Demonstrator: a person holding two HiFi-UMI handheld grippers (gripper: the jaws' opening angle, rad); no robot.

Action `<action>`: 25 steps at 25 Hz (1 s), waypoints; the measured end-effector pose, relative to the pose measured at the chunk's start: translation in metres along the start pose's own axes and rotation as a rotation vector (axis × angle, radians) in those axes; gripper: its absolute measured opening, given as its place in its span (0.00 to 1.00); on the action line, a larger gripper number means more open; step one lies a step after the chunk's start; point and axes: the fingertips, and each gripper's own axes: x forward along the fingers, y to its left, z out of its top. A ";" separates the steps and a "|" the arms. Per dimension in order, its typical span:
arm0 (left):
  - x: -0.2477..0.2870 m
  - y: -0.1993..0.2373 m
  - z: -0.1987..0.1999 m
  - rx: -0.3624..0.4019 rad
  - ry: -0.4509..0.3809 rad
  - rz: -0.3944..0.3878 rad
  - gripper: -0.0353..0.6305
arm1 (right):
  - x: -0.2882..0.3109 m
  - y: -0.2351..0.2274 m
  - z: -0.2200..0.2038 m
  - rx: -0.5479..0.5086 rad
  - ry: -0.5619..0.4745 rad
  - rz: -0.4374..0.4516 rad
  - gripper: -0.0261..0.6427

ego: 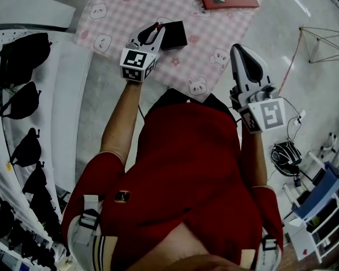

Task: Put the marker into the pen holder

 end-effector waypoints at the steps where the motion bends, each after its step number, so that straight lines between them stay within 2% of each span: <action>1: 0.001 0.000 0.000 0.001 -0.002 -0.002 0.14 | 0.001 -0.002 -0.001 -0.003 0.003 0.000 0.04; 6: 0.004 0.000 -0.001 -0.009 -0.020 -0.007 0.15 | 0.005 -0.006 -0.004 0.006 0.011 0.005 0.04; 13: -0.001 0.001 0.007 -0.008 -0.040 0.024 0.20 | 0.007 -0.006 -0.001 0.000 0.000 0.035 0.04; 25: -0.036 -0.018 0.063 0.009 -0.155 0.123 0.21 | 0.003 -0.009 0.011 -0.007 -0.052 0.121 0.04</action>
